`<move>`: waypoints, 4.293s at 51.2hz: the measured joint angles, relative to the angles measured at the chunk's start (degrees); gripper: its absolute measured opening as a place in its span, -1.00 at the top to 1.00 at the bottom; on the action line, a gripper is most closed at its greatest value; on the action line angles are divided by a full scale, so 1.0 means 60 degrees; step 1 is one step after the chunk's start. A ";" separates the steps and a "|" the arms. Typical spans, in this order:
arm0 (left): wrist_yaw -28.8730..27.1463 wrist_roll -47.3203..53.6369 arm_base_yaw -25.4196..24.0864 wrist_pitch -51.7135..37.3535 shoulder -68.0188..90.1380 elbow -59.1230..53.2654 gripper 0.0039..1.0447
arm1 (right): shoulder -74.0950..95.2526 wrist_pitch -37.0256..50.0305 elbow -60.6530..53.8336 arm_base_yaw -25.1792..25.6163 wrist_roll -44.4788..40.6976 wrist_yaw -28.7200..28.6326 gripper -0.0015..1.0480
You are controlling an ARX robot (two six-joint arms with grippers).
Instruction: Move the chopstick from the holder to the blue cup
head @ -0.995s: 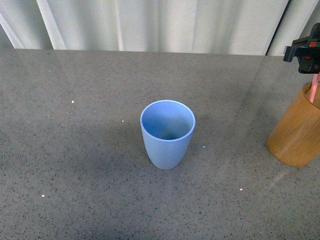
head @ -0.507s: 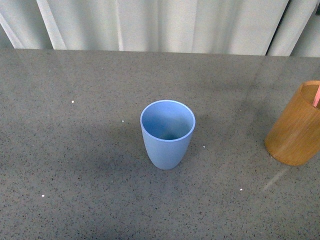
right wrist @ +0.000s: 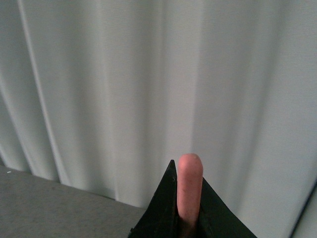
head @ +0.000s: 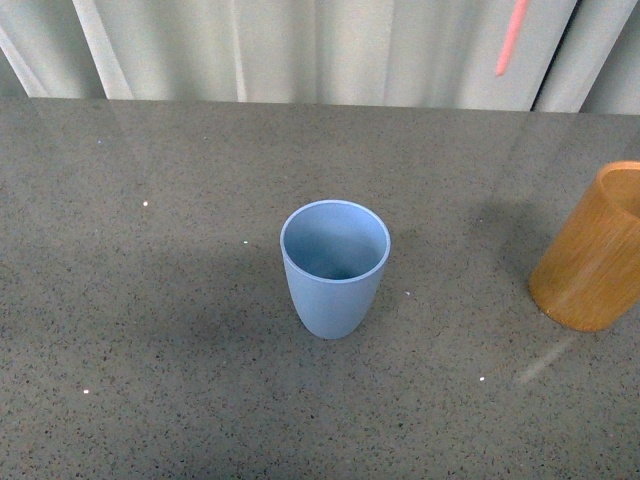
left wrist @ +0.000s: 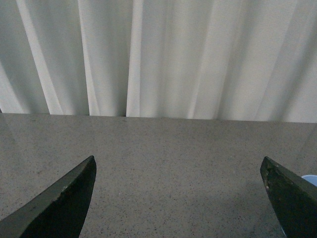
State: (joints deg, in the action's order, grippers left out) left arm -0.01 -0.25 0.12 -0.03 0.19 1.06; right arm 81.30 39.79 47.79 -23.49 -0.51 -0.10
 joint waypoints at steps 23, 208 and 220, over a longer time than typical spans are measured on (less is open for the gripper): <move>0.0004 0.0000 0.0000 0.0000 0.0000 0.0000 -0.87 | 0.2197 0.0397 0.0379 -0.1366 0.0368 -0.0186 0.97; 0.0004 0.0000 0.0000 0.0000 0.0000 0.0000 -0.87 | -1.3504 -0.6586 -0.7759 0.3923 0.0113 0.0015 0.98; 0.0004 0.0000 0.0000 0.0000 -0.0011 0.0000 -0.87 | -1.3508 -0.6608 -0.7759 0.3923 0.0113 0.0015 0.98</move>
State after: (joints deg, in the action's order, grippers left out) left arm 0.01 -0.25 0.12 -0.03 0.12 1.06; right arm 0.25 0.14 1.23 0.05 0.16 -0.01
